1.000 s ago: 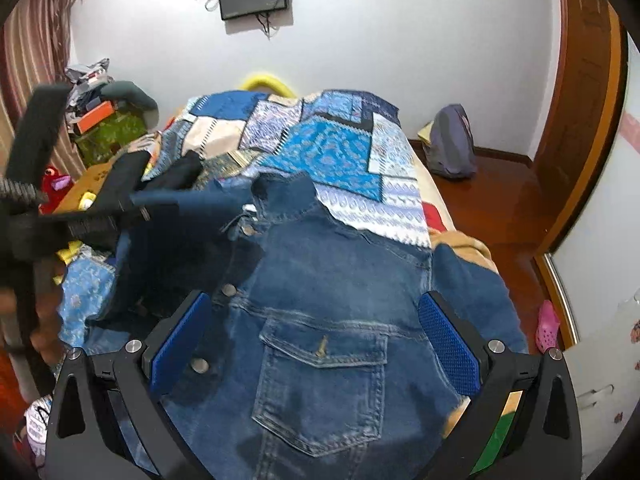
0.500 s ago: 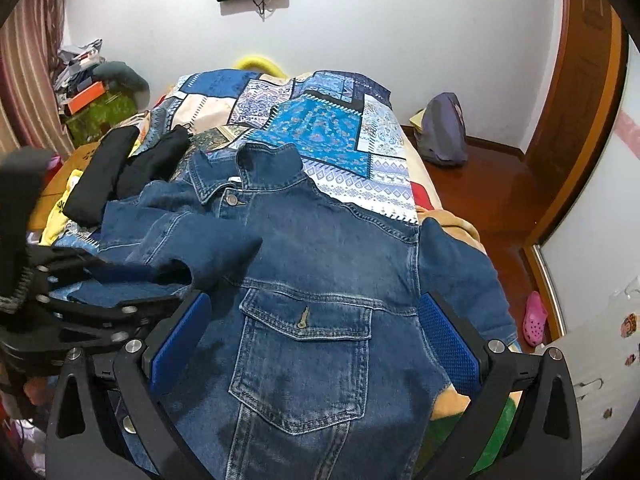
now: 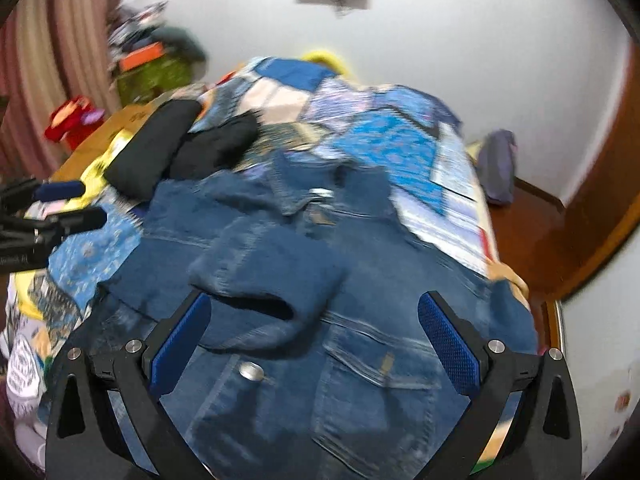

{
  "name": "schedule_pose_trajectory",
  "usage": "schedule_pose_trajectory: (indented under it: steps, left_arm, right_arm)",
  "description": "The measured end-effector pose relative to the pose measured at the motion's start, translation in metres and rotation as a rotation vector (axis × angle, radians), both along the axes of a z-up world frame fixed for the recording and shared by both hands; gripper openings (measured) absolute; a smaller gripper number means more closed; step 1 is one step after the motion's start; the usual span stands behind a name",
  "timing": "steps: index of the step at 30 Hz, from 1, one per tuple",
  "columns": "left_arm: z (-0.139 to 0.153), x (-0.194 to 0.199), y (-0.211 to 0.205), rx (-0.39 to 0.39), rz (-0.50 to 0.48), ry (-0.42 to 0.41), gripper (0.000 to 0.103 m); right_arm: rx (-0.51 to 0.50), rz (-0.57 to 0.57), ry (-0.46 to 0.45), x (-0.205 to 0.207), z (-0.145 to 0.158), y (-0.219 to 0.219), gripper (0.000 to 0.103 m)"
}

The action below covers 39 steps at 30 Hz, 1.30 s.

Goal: Fold large clothes

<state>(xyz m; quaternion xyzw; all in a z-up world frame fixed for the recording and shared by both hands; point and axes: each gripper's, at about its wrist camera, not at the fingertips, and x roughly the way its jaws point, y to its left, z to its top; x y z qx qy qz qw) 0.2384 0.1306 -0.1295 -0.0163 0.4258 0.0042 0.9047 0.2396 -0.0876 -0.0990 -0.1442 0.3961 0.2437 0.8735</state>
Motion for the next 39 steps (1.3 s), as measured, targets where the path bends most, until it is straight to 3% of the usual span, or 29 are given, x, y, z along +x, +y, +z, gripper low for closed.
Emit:
schedule_pose_trajectory:
  steps: [9, 15, 18, 19, 23, 32, 39]
  left_arm:
    - [-0.044, -0.012, 0.06, -0.043, 0.131, 0.072, 0.069]
    - [-0.072, -0.016, 0.076, -0.08, 0.172, 0.123, 0.069]
    - [-0.081, -0.015, 0.078, -0.092, 0.179, 0.146, 0.069]
    - [-0.084, -0.014, 0.077, -0.095, 0.179, 0.154, 0.069]
    - [-0.085, -0.012, 0.069, -0.093, 0.17, 0.156, 0.069]
    - [-0.068, 0.002, 0.038, -0.075, 0.112, 0.126, 0.069]
    - [-0.07, 0.013, 0.004, -0.065, 0.06, 0.137, 0.069]
  right_arm:
    - [-0.164, 0.164, 0.109, 0.016, -0.057, 0.08, 0.097]
    - [-0.203, 0.201, 0.178, 0.026, -0.082, 0.083, 0.066]
    - [-0.156, 0.24, 0.199, 0.025, -0.079, 0.078, 0.041]
    - [-0.153, 0.252, 0.199, 0.023, -0.077, 0.078, 0.03]
    - [-0.152, 0.262, 0.142, 0.018, -0.067, 0.075, 0.013]
    - [0.018, 0.084, -0.019, 0.038, 0.005, 0.011, 0.011]
    - [0.093, -0.047, -0.018, 0.044, 0.015, -0.046, 0.01]
